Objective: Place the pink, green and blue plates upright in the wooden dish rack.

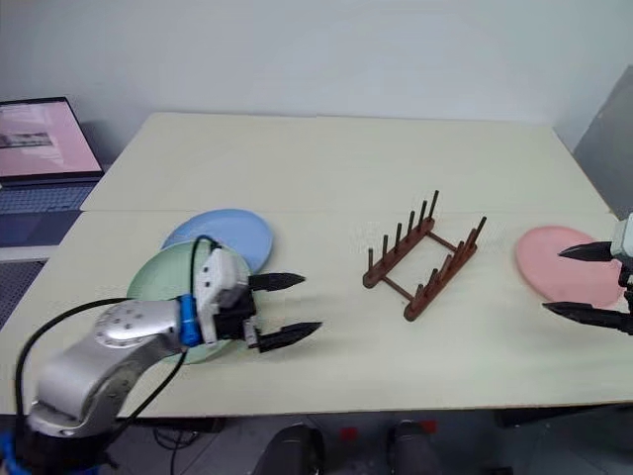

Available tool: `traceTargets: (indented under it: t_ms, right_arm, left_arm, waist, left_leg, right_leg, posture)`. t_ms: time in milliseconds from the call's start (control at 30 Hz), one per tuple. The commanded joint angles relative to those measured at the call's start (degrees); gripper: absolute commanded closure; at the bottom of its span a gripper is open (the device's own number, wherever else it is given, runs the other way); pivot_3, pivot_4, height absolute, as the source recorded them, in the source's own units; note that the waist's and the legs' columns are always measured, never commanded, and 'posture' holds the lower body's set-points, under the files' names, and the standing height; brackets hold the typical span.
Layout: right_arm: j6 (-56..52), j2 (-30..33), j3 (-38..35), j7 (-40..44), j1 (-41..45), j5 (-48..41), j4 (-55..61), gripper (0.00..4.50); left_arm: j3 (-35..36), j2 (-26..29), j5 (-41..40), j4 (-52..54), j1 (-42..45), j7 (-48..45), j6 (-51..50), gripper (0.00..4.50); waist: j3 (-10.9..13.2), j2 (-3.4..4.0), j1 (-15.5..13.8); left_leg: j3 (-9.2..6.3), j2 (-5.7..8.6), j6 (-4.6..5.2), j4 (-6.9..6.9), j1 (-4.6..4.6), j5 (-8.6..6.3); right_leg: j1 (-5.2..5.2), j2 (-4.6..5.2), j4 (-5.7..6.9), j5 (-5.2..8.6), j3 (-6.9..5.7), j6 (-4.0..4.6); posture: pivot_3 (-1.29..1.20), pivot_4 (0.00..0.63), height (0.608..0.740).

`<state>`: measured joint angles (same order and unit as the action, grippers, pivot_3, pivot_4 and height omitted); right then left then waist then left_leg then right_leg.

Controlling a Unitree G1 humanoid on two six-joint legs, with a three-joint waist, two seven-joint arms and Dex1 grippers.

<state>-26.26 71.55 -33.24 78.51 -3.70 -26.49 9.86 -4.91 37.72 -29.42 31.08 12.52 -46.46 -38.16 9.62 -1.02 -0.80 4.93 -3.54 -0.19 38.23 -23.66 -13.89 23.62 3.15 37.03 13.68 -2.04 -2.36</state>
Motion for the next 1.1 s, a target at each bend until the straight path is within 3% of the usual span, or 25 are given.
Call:
traceTargets:
  t_ms: [33,167,333,567,900,1033,1100]
  right_arm:
    - [-3.2,-0.3,-3.1,0.8,-0.9,-2.5,5.0,0.02]
    - [-5.2,-2.1,-3.6,1.2,-4.2,-3.5,9.5,0.02]
    - [-5.3,-4.0,-4.1,0.6,-6.7,-3.1,12.0,0.02]
    - [-5.4,-4.8,-4.3,0.7,-9.0,-3.0,14.3,0.02]
    - [-6.0,-5.6,-4.2,0.0,-10.5,-3.5,16.7,0.02]
    - [-6.0,-5.8,-3.9,-0.3,-10.5,-3.5,17.1,0.0]
    - [-6.1,-5.9,-4.0,-0.5,-10.6,-3.5,17.2,0.0]
  left_arm:
    - [-7.3,-4.1,4.3,-2.8,3.0,1.7,2.4,0.0]
    - [-16.3,-11.4,11.0,-10.3,6.3,4.1,5.2,0.0]
    - [-21.6,-18.7,16.4,-17.0,7.0,6.9,8.9,0.0]
    - [-24.3,-29.0,22.5,-30.2,9.9,11.5,15.0,0.0]
    - [-24.2,-37.2,28.2,-41.1,10.7,17.0,20.7,0.0]
    - [-23.4,-39.3,29.5,-44.1,11.0,19.0,22.4,0.76]
    - [-23.0,-39.7,30.1,-44.6,11.1,19.4,23.0,1.42]
  waist:
    - [0.0,0.0,-0.1]
    - [0.0,-0.01,-0.5]
    - [0.0,-0.04,-0.4]
    - [0.0,-0.06,-0.5]
    - [0.0,-0.09,-0.5]
    - [0.1,-0.15,-0.5]
    - [0.1,-0.16,-0.5]
  left_leg:
    - [-0.06,0.02,0.0,0.0,0.12,0.0]
    - [-0.16,0.06,0.0,-0.02,0.44,0.0]
    - [-0.2,0.09,0.0,-0.02,0.45,-0.01]
    - [-0.25,0.11,0.01,0.0,0.45,0.0]
    - [-0.29,0.12,0.01,-0.03,0.46,-0.01]
    - [-0.29,0.15,0.01,0.01,0.46,-0.01]
    - [-0.3,0.15,0.01,0.02,0.46,-0.01]
  right_leg:
    - [-0.08,-0.04,0.02,0.05,0.0,-0.03]
    - [-0.38,-0.08,0.03,0.11,0.04,0.17]
    - [-0.35,-0.06,-0.02,0.2,0.28,0.35]
    - [-0.35,-0.07,-0.01,0.2,0.26,0.36]
    - [-0.35,-0.06,-0.04,0.21,0.25,0.35]
    - [-0.39,-0.03,-0.04,0.2,0.25,0.34]
    - [-0.39,-0.03,-0.04,0.19,0.25,0.34]
  posture:
    - [0.0,0.15,0.738]
    - [0.0,0.15,0.738]
    - [0.0,0.15,0.738]
    - [0.0,0.15,0.738]
    - [0.0,0.15,0.738]
    - [0.0,0.15,0.738]
    - [0.0,0.15,0.738]
